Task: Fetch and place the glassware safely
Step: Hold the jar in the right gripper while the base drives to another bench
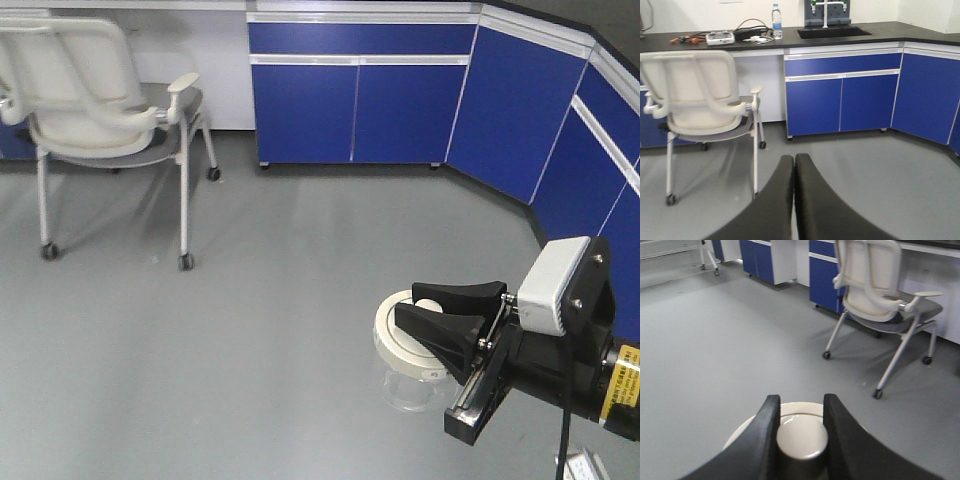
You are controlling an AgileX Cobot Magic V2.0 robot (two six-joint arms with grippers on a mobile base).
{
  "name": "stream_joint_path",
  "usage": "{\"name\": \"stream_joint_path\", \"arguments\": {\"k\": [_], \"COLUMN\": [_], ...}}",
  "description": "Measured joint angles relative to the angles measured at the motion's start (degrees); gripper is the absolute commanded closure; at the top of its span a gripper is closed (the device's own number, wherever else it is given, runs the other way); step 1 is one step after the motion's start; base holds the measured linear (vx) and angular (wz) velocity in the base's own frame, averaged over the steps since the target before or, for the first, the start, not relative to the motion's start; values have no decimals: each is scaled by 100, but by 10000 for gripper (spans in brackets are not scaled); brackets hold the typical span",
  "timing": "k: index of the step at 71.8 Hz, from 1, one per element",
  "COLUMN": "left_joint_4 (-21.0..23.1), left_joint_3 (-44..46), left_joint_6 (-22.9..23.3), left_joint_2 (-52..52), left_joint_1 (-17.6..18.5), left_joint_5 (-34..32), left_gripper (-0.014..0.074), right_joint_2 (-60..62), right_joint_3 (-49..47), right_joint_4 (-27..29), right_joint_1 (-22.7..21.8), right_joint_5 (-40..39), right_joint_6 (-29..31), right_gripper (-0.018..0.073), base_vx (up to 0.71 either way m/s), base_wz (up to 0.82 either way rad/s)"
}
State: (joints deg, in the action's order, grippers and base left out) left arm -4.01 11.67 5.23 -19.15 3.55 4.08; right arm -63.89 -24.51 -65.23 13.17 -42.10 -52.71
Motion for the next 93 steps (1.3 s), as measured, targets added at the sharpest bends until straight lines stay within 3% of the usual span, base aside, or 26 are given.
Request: {"name": "stream_joint_path", "arguments": {"k": [48, 93], "left_joint_4": [0, 0], "left_joint_3": [0, 0], "left_joint_6": [0, 0], "left_joint_2": [0, 0], "left_joint_1": [0, 0], "left_joint_5": [0, 0], "left_gripper": [603, 603], "right_joint_2": [0, 0], "right_joint_3": [0, 0], "right_joint_4": [0, 0], "right_joint_1": [0, 0], "right_joint_5": [0, 5], "right_joint_6": [0, 0], "right_gripper": [563, 563], "base_vx": [50, 27], "base_wz": [-55, -90]}}
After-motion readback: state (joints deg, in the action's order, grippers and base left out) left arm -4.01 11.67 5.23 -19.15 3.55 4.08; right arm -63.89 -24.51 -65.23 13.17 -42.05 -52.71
